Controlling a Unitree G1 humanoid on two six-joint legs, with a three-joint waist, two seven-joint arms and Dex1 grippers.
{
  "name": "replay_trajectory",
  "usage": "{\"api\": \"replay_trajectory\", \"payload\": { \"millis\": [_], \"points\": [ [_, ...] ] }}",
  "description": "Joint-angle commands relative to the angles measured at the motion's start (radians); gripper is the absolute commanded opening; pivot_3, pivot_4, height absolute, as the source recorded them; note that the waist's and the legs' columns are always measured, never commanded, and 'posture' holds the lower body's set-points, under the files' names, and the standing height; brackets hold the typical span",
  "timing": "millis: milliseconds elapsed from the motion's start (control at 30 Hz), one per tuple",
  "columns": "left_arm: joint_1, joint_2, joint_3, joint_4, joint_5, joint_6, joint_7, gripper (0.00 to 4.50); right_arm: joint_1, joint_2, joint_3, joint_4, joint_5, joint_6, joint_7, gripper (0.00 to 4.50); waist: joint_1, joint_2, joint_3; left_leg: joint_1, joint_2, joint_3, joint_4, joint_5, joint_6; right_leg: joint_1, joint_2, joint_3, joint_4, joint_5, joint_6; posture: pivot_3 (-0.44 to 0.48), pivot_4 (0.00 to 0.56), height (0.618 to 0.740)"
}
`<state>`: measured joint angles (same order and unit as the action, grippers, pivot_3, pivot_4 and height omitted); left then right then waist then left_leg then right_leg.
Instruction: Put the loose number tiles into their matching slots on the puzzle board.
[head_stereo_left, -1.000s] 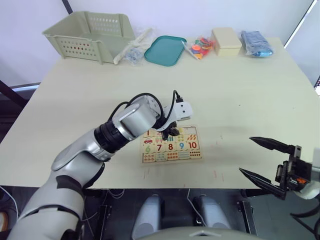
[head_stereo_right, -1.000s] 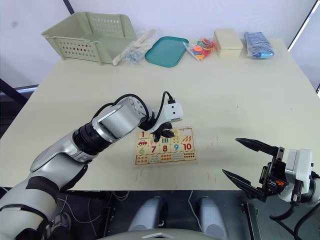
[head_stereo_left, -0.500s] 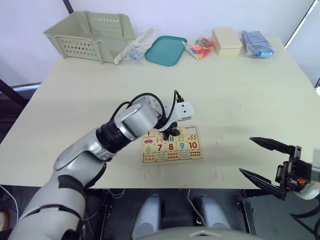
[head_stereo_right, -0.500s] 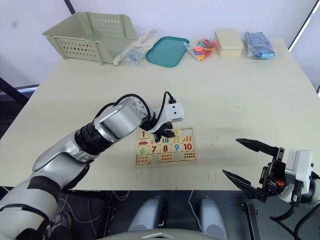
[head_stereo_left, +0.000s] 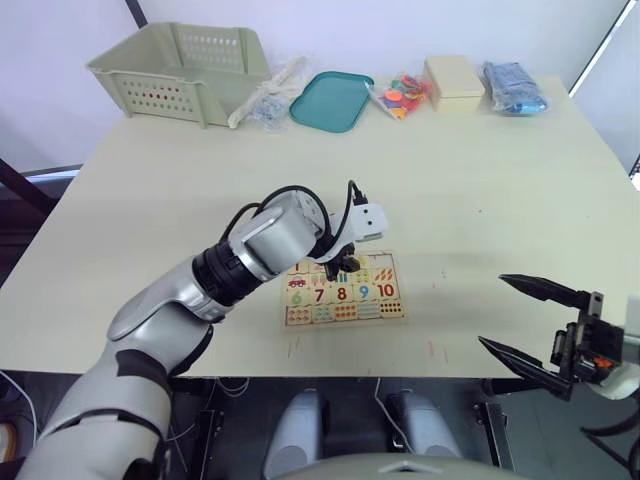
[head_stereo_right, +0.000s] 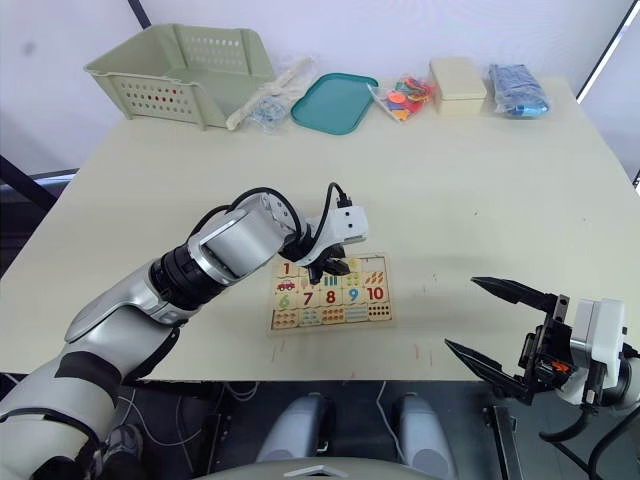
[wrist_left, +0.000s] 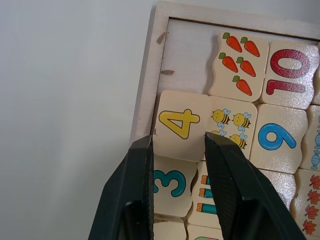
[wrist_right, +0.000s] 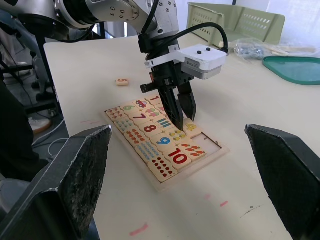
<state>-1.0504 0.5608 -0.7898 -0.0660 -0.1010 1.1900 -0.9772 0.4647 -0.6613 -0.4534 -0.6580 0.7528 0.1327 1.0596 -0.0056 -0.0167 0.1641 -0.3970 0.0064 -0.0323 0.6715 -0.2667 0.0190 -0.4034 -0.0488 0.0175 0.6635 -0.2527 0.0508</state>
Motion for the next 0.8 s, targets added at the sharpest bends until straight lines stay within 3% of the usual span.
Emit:
{"api": "replay_trajectory", "payload": {
  "millis": [33, 133, 267, 567, 800],
  "points": [
    [-0.015, -0.001, 0.001, -0.023, -0.004, 0.003, -0.011, 1.00, 0.001, 0.002, -0.026, -0.033, 0.009, -0.021, -0.003, 4.50, 0.000, 0.000, 0.000, 0.000, 0.000, 0.000, 0.000, 0.000, 0.000, 0.000, 0.000, 0.000, 0.000, 0.000, 0.000, 0.000, 0.150, 0.740],
    [-0.014, 0.000, 0.000, -0.024, -0.004, 0.004, -0.013, 1.00, 0.001, 0.002, -0.021, -0.032, 0.006, -0.023, -0.005, 4.50, 0.000, 0.000, 0.000, 0.000, 0.000, 0.000, 0.000, 0.000, 0.000, 0.000, 0.000, 0.000, 0.000, 0.000, 0.000, 0.000, 0.150, 0.740],
    [-0.015, -0.001, 0.002, -0.020, -0.001, 0.002, -0.011, 2.83, 0.002, 0.004, -0.018, -0.033, 0.004, -0.025, -0.007, 4.50, 0.000, 0.000, 0.000, 0.000, 0.000, 0.000, 0.000, 0.000, 0.000, 0.000, 0.000, 0.000, 0.000, 0.000, 0.000, 0.000, 0.150, 0.740],
    [-0.022, 0.008, 0.011, -0.020, 0.001, -0.008, -0.018, 2.83, 0.004, 0.008, -0.013, -0.037, 0.001, -0.027, -0.012, 4.50, 0.000, 0.000, 0.000, 0.000, 0.000, 0.000, 0.000, 0.000, 0.000, 0.000, 0.000, 0.000, 0.000, 0.000, 0.000, 0.000, 0.150, 0.740],
    [-0.060, 0.083, 0.045, -0.012, -0.025, -0.054, -0.108, 2.83, -0.012, 0.004, -0.003, -0.025, -0.002, -0.029, -0.010, 4.50, -0.002, 0.000, 0.000, 0.000, 0.000, 0.000, 0.000, 0.000, 0.000, 0.000, 0.000, 0.000, 0.000, 0.000, 0.000, 0.000, 0.150, 0.740]
  ]
}}
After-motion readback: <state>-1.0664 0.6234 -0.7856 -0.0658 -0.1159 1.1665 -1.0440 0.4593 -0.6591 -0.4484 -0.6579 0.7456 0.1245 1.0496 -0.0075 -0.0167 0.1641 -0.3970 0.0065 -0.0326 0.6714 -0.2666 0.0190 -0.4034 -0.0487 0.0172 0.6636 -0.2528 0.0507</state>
